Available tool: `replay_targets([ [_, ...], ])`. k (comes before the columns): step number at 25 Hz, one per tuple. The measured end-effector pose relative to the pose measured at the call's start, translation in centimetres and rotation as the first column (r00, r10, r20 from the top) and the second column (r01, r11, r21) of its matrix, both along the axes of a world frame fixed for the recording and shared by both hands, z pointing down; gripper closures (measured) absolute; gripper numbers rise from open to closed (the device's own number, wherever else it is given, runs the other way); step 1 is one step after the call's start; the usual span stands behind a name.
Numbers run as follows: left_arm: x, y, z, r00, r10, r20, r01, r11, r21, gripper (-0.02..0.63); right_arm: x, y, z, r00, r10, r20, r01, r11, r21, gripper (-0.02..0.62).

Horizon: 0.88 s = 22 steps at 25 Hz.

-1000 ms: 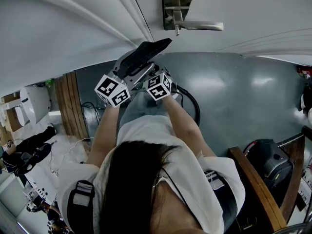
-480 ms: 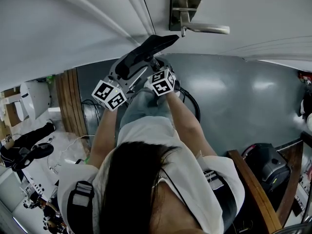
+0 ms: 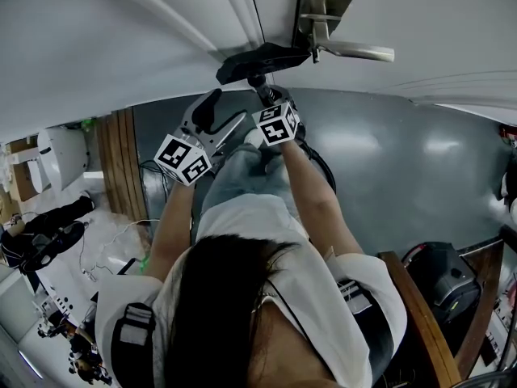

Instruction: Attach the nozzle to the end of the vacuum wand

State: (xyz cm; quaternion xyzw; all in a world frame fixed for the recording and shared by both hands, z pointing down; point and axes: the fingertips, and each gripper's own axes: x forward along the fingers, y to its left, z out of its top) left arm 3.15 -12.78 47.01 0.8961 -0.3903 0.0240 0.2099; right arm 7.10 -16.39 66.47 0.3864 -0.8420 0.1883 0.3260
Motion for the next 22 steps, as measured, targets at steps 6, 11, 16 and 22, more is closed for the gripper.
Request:
replay_targets([
  [6,-0.6,-0.2,-1.7,1.0,-0.013,0.003,0.012,0.999,0.035,0.284,0.1,-0.6,0.3,1.0,0.02,-0.01,-0.02,1.0,-0.003,0.483],
  [11,-0.7,-0.7,-1.4,0.999,0.002,0.034,-0.004,0.998,0.057,0.284,-0.2,-1.1,0.6,1.0,0.023,-0.012,-0.023,1.0,0.0,0.483],
  [16,-0.9,-1.2,-2.1,0.999,0.005,0.045,-0.009,0.997,0.079,0.284,-0.5,-1.3,0.6,0.999,0.027,-0.021,-0.027,1.0,-0.004,0.483],
  [22,-1.5,-2.1,-2.0,0.998,0.0,0.061,-0.005,0.997,0.08,0.284,-0.6,-2.4,1.2,0.999,0.043,-0.033,-0.043,0.999,-0.008,0.483],
])
